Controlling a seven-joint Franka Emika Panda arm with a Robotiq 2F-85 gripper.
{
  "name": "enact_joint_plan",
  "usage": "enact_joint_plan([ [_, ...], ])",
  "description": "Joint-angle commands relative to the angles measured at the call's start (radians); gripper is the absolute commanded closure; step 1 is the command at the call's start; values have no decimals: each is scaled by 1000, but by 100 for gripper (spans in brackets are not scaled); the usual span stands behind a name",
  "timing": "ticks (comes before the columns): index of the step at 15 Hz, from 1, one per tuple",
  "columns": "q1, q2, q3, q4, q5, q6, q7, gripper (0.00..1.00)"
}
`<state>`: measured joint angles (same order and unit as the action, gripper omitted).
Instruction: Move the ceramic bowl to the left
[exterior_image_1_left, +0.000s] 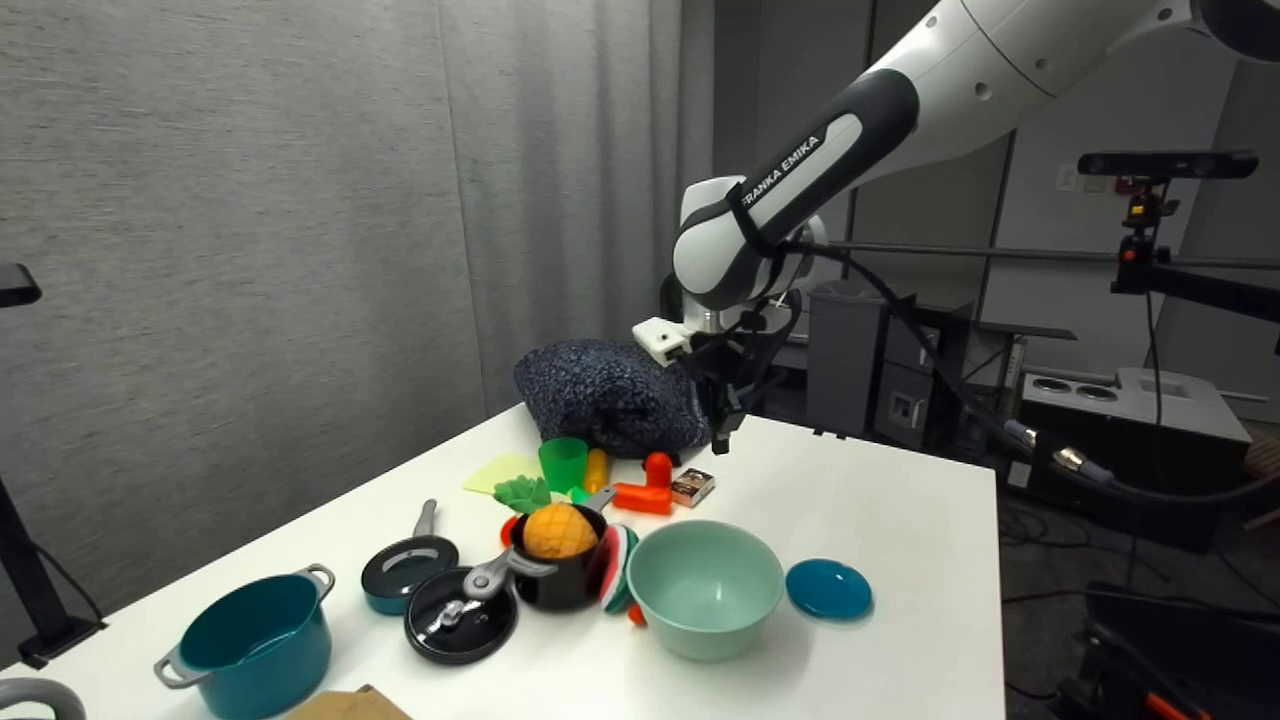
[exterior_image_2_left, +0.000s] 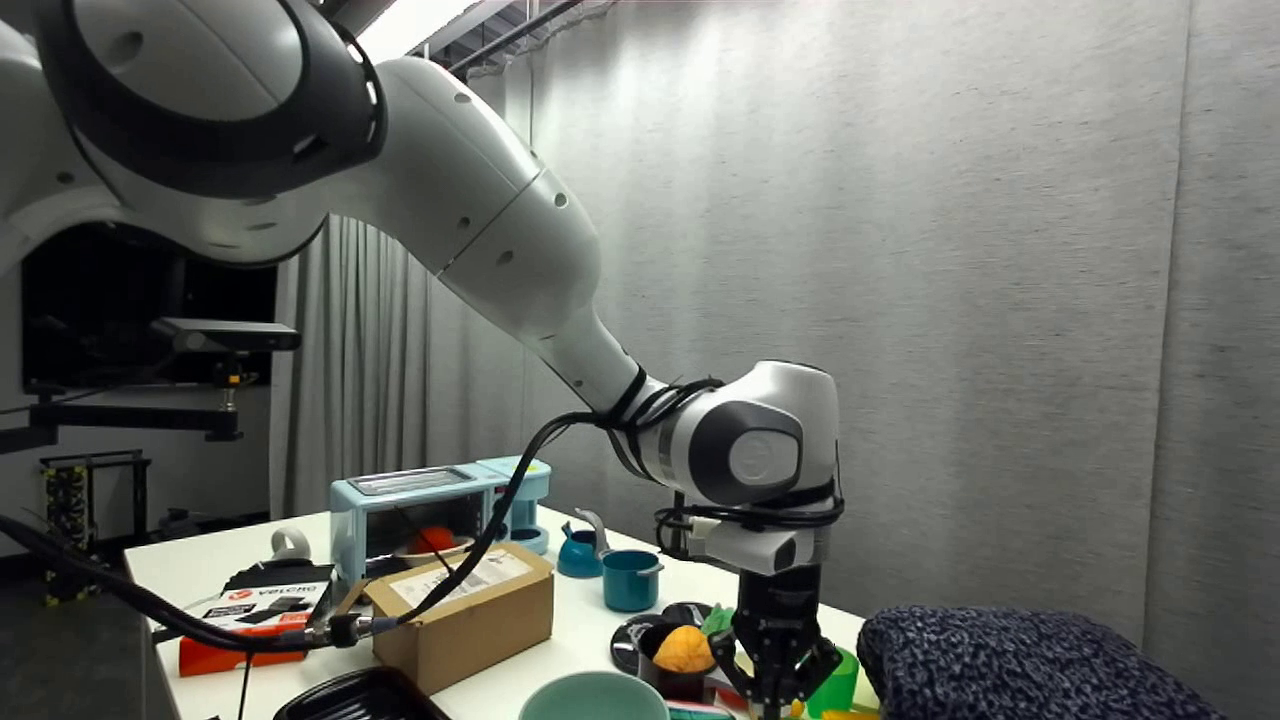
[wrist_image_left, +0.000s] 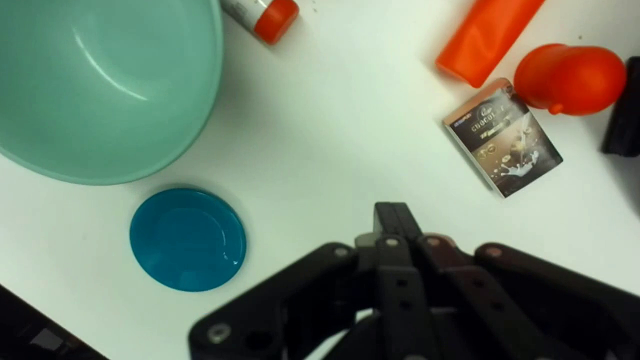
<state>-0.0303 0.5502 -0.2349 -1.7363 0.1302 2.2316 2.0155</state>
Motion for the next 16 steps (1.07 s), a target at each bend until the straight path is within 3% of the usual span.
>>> enact_joint_plan([
  [1,-19,24,20,-6,18,62,43,100],
  [6,-15,52,51,-5,45,103,54,100],
  [16,21,49,126,-19,93,-3,114,100],
])
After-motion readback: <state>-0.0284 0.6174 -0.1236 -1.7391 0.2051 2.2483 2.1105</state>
